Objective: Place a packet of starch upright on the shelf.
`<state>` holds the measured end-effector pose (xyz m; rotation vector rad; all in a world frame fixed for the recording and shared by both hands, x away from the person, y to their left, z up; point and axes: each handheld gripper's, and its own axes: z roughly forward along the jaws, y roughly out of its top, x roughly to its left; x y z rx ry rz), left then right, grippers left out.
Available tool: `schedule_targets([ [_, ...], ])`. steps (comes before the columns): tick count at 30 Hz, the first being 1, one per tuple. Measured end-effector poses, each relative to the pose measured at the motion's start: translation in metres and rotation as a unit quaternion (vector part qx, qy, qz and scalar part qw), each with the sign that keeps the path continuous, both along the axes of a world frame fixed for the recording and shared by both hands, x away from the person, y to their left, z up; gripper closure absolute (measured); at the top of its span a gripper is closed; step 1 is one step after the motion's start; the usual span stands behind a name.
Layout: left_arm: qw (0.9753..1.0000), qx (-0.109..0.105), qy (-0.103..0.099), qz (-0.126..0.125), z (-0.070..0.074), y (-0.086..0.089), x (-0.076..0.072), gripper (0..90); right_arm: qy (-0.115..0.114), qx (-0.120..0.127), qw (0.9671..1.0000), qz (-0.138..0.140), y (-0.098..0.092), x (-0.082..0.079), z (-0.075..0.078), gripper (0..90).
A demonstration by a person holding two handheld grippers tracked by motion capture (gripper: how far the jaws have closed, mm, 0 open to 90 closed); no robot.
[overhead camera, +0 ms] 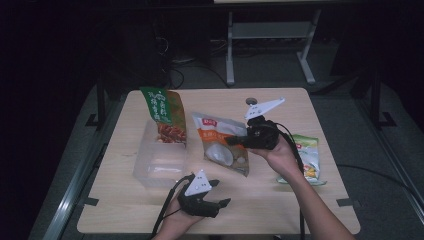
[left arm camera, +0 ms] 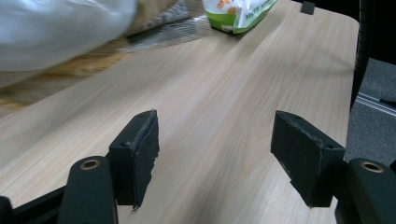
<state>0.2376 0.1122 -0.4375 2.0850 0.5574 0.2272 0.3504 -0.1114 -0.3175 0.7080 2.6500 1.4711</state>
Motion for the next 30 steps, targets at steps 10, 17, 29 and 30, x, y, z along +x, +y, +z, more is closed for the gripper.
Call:
schedule_targets([
  [10,0.9999,-0.012,0.003,0.005,-0.001,0.002,-0.002,30.2,-0.008,0.006,0.9997,0.022,0.034,0.011,0.018,89.7],
  [17,0.9999,-0.013,0.002,0.004,-0.002,0.005,-0.002,29.5,-0.007,0.012,0.9993,0.034,0.061,0.019,0.023,89.7],
  [29,0.9998,-0.019,0.002,0.005,-0.004,0.007,-0.001,28.6,-0.013,0.008,0.9988,0.047,0.107,0.038,0.023,89.7],
  [30,0.9998,-0.02,0.006,0.005,-0.004,0.007,0.0,28.3,-0.014,0.007,0.9987,0.048,0.11,0.039,0.023,89.7],
])
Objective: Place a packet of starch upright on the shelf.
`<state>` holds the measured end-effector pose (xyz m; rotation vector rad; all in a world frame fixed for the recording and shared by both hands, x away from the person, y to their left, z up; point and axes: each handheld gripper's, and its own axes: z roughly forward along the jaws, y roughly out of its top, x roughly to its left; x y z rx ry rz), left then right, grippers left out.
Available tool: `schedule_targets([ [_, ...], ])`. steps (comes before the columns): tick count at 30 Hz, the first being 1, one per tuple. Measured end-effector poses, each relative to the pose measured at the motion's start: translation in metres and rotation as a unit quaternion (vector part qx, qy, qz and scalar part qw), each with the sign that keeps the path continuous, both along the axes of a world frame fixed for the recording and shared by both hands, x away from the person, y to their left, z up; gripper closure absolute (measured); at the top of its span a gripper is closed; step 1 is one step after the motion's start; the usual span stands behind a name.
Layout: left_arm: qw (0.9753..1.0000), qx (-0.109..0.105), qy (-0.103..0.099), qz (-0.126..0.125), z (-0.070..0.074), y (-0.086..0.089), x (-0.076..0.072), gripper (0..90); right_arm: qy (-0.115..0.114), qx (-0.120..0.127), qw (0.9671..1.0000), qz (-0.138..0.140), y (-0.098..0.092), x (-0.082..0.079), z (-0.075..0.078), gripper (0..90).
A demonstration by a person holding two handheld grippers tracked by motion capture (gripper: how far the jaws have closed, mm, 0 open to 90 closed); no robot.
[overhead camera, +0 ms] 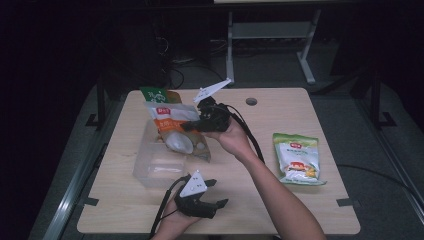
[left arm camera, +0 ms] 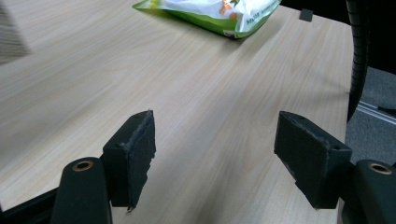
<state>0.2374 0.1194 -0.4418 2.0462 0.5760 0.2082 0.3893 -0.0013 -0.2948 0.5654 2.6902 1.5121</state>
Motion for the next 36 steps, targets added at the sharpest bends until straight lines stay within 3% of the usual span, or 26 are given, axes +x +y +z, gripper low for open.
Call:
schedule_targets([
  [11,0.9998,-0.015,0.012,0.006,-0.003,0.002,0.0,27.2,0.009,-0.006,0.9999,0.002,0.031,0.01,-0.013,89.7],
  [21,0.9997,-0.021,0.011,0.012,-0.001,0.006,-0.001,27.2,0.019,-0.002,0.9998,0.001,0.054,0.019,-0.024,89.7],
  [36,0.9998,-0.012,0.003,0.015,0.0,0.012,0.0,27.1,0.043,-0.001,0.999,0.012,0.079,0.03,-0.042,89.7],
])
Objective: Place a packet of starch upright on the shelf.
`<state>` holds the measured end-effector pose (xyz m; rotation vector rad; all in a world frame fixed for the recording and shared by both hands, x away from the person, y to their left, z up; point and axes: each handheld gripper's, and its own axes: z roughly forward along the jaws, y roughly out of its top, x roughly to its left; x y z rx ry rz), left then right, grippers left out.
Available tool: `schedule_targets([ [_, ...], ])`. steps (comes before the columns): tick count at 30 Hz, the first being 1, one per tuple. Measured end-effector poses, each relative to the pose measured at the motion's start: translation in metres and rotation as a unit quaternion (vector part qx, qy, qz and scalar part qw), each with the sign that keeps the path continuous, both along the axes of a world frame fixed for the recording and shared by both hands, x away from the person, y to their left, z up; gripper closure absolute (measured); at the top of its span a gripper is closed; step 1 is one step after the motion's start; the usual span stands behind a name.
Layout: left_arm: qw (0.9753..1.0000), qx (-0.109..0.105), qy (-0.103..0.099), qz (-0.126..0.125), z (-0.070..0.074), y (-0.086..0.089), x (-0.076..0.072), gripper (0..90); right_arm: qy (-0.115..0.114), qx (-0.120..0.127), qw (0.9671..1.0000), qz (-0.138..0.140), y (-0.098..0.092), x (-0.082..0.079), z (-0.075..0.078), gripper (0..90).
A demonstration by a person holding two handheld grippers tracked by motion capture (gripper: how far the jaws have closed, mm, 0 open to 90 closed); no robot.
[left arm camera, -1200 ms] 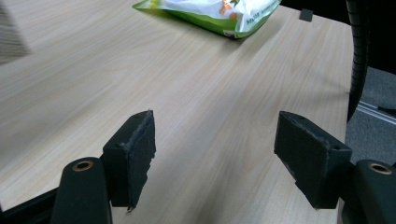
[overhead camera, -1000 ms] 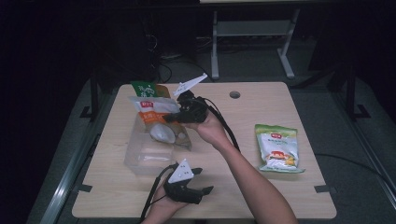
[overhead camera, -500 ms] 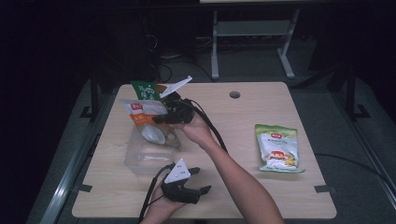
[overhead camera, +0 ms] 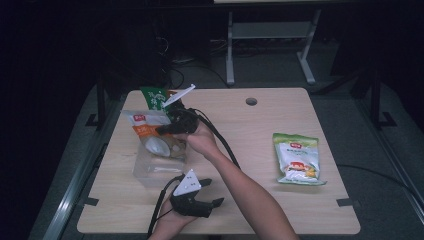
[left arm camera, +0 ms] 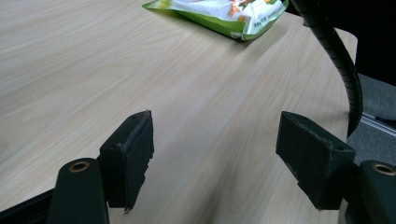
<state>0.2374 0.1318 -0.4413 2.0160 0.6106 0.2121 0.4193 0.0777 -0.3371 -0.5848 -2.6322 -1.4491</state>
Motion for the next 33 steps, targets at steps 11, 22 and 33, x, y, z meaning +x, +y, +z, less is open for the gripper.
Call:
schedule_targets([
  [11,1.0,0.0,0.004,0.001,0.0,0.0,-0.001,27.1,0.019,0.013,0.9997,-0.004,0.003,0.003,-0.016,89.6],
  [22,1.0,-0.001,0.004,0.001,0.0,0.0,-0.001,27.1,0.011,-0.02,0.9997,-0.004,-0.001,0.002,-0.026,84.7],
  [33,1.0,0.008,0.0,-0.003,-0.001,-0.002,-0.001,27.1,0.01,-0.017,0.9997,-0.014,-0.019,-0.001,-0.016,75.5],
])
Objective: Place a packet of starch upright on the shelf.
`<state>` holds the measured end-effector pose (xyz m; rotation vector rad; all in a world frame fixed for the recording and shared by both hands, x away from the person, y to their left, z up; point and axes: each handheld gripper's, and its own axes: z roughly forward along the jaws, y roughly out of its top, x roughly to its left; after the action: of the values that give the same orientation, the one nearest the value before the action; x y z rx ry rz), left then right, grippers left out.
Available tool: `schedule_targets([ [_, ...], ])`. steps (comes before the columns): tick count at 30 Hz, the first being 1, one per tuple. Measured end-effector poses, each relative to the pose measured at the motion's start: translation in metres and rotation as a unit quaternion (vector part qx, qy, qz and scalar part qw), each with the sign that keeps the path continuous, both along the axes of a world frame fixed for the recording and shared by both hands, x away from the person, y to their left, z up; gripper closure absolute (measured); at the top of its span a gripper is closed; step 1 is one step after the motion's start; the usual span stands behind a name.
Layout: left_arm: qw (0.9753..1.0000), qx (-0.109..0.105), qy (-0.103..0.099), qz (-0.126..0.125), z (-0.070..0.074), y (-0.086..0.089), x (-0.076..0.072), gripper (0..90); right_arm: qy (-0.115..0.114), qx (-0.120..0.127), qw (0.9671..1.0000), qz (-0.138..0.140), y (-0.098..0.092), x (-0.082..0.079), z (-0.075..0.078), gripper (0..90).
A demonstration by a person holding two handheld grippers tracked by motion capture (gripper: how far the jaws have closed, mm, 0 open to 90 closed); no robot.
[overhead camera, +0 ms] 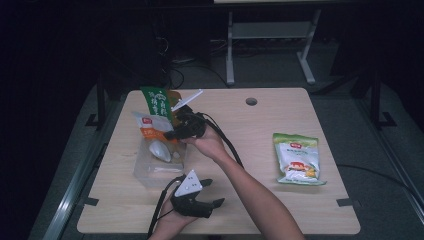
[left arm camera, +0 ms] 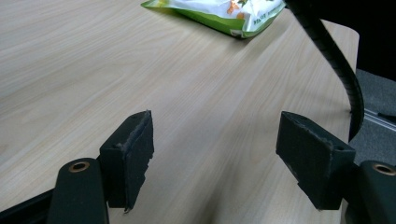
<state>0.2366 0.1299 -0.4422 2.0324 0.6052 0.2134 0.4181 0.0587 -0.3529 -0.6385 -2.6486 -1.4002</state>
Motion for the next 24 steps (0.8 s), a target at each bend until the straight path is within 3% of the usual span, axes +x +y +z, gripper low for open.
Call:
schedule_targets([
  [5,1.0,-0.002,0.0,0.002,-0.001,-0.001,0.0,27.1,-0.011,-0.008,0.9999,0.003,-0.008,-0.002,0.003,74.8],
  [7,1.0,-0.001,0.0,0.001,-0.001,-0.001,0.0,27.1,-0.006,-0.007,0.9999,0.004,-0.01,-0.004,0.004,78.1],
  [8,1.0,-0.002,0.001,0.001,-0.001,-0.002,0.0,27.1,-0.011,-0.013,0.9998,0.004,-0.01,-0.005,0.004,86.3],
  [11,1.0,-0.001,0.0,0.001,-0.001,-0.002,0.0,27.1,-0.025,-0.017,0.9995,0.003,-0.01,-0.006,0.003,89.0],
  [15,1.0,-0.001,-0.001,0.002,-0.001,-0.001,0.001,27.1,-0.02,-0.014,0.9997,0.0,-0.01,-0.007,0.002,89.3],
  [17,1.0,0.0,0.0,0.002,-0.001,-0.001,0.001,27.1,-0.014,-0.012,0.9998,0.001,-0.011,-0.006,0.002,88.7],
  [24,1.0,0.002,-0.001,0.001,0.0,-0.001,0.001,27.2,-0.005,-0.004,1.0,0.007,-0.017,-0.007,0.006,72.1],
])
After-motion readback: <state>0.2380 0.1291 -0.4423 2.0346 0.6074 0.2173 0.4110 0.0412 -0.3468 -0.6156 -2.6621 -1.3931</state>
